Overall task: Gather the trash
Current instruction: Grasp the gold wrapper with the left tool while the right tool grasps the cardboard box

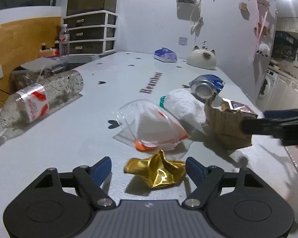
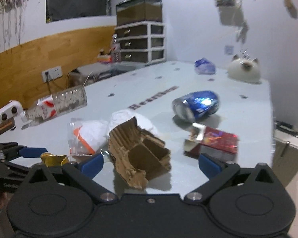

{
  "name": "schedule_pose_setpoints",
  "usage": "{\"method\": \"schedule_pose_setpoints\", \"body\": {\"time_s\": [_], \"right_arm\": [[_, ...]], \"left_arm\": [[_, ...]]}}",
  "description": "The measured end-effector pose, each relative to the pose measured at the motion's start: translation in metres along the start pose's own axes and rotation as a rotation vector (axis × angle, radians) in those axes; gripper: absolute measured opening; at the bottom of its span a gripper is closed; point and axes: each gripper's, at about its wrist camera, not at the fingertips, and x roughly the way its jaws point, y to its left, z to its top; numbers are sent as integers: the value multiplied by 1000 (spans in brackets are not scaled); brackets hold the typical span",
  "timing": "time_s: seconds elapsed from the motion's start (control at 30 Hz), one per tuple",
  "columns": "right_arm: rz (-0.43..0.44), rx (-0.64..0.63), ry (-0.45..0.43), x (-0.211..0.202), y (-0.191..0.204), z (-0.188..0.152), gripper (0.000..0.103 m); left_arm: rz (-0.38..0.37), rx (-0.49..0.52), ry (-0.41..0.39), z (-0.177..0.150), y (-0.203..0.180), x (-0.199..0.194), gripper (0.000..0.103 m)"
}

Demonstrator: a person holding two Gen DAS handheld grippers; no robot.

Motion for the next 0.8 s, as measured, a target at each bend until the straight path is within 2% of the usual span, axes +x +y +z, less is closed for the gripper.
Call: {"method": "schedule_pose_setpoints", "body": {"time_s": [0.13, 0.2, 0.3, 0.43, 0.57, 0.6, 0.67, 0.73, 0.8], "right_arm": [[29, 4, 37, 25, -3, 5, 98], [48, 24, 44, 32, -5, 6, 87], [72, 60, 47, 34, -4, 5, 77], [64, 48, 39, 28, 2, -1, 68], [58, 67, 21, 15, 5, -7, 56], [58, 75, 18, 11, 6, -9, 53], [59, 86, 16, 4, 7, -12, 50], [57, 91, 13, -3, 10, -17, 49], [59, 102, 9, -10, 11, -21, 47]], "left_arm": [[-20, -29, 12, 1, 4, 4, 66], [-21, -41, 8, 1, 5, 4, 59], [-19, -50, 5, 0, 6, 2, 49], [-26, -53, 4, -1, 4, 0, 47], [-35, -56, 4, -5, 0, -5, 47], [-34, -60, 4, -6, -1, -6, 47], [-31, -84, 1, -9, 0, -10, 55], [-36, -105, -4, -13, 1, -15, 81], [-36, -108, -2, -17, 1, -21, 82]]}}
